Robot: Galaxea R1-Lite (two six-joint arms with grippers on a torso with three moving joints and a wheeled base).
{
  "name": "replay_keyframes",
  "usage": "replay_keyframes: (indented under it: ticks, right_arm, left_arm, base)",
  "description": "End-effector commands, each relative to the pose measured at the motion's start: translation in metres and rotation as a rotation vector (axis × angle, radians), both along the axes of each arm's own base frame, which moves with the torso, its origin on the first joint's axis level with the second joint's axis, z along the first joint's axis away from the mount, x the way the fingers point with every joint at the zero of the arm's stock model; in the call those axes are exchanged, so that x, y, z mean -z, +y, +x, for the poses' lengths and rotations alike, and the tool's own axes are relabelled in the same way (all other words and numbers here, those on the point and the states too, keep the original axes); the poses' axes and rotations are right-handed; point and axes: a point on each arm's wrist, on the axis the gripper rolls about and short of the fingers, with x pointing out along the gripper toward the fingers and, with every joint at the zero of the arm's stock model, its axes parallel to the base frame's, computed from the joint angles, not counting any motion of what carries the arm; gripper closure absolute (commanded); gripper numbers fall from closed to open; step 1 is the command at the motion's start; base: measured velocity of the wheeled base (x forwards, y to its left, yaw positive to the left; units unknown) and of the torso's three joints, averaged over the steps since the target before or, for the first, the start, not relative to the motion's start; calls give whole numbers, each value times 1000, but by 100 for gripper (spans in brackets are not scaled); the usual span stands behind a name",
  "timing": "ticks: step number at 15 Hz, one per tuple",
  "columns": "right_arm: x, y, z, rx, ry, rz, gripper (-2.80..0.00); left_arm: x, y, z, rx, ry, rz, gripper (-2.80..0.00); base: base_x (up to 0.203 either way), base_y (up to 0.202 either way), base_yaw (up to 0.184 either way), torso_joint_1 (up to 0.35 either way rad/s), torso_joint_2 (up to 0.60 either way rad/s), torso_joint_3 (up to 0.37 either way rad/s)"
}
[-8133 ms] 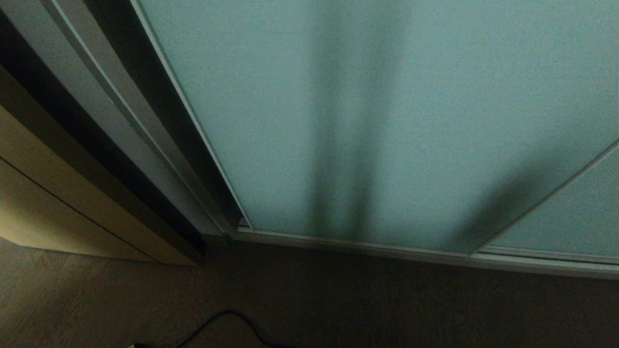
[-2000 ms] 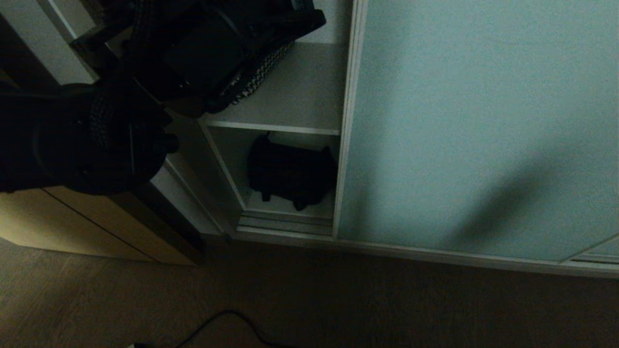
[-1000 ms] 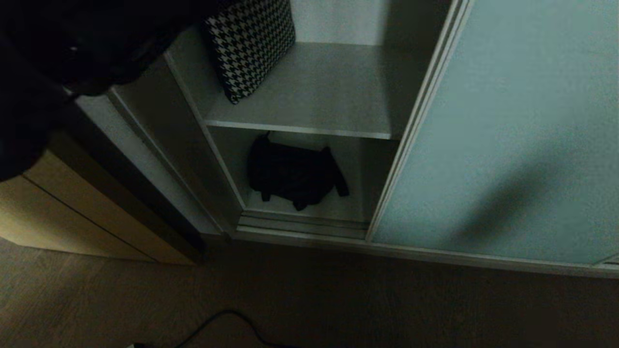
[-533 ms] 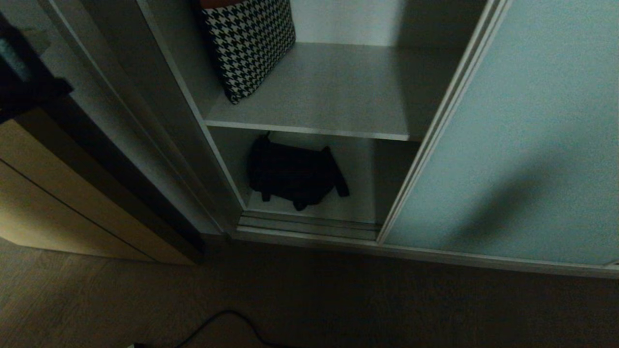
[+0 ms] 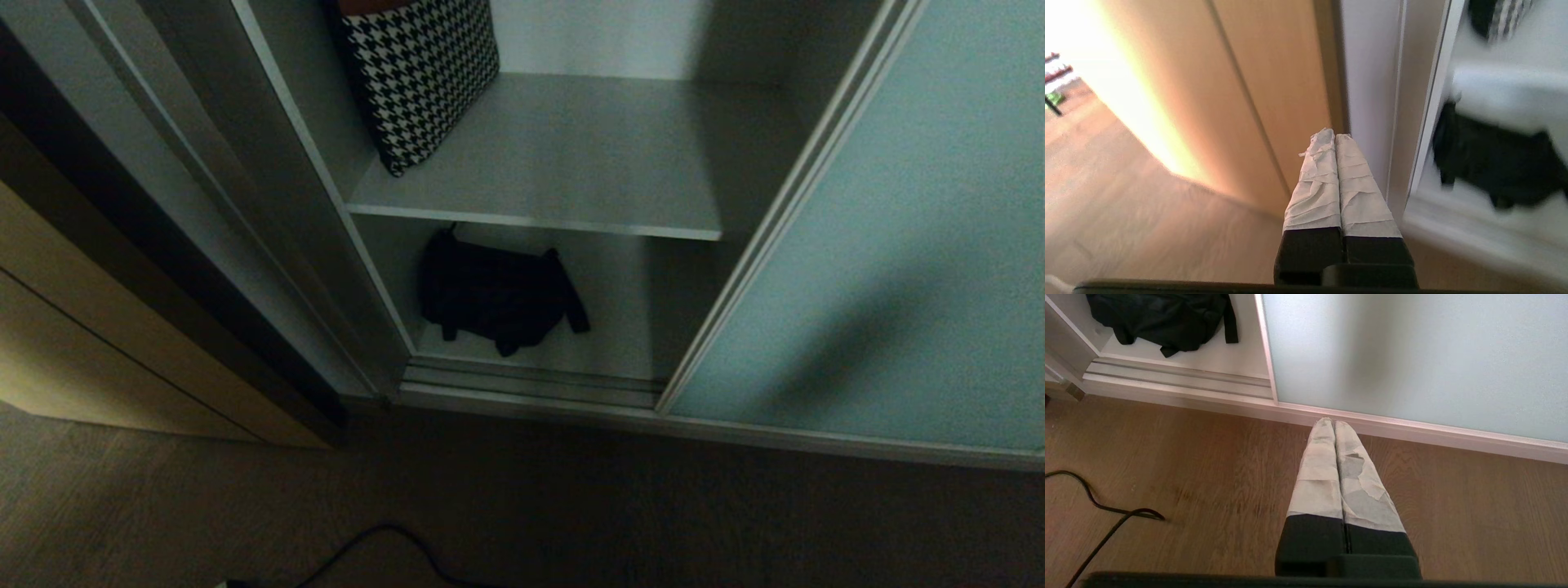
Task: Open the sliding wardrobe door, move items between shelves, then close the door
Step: Open the door
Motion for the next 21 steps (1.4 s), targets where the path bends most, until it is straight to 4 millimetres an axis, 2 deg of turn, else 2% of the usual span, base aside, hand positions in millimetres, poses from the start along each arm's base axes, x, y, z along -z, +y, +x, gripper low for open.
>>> replay_keyframes:
  ticks: [1,3,7,9,13,21]
  right_arm:
    - [0,0,0,0,0,-1,0]
    - [0,0,0,0,-1,-1,0]
    - [0,0,0,0,0,0,0]
    - [0,0,0,0,-2,-1,0]
    - [0,0,0,0,-2,-1,0]
    - [0,0,0,0,-2,-1,0]
  left_arm:
    - [32,0,-25,24,-19,9,0]
    - [64,-2,-33,118,66,30,0]
    - [108,-5,-54,266,146,8,0]
    - [131,-8,-60,377,262,8,0]
    - [134,-8,-60,399,285,30,0]
    - [133,-8,-60,387,265,-38,0]
  base:
    - [0,0,0,0,0,0]
    - [0,0,0,0,0,0]
    - [0,0,0,0,0,0]
    - [0,0,0,0,0,0]
    - [0,0,0,0,0,0]
    - [0,0,0,0,0,0]
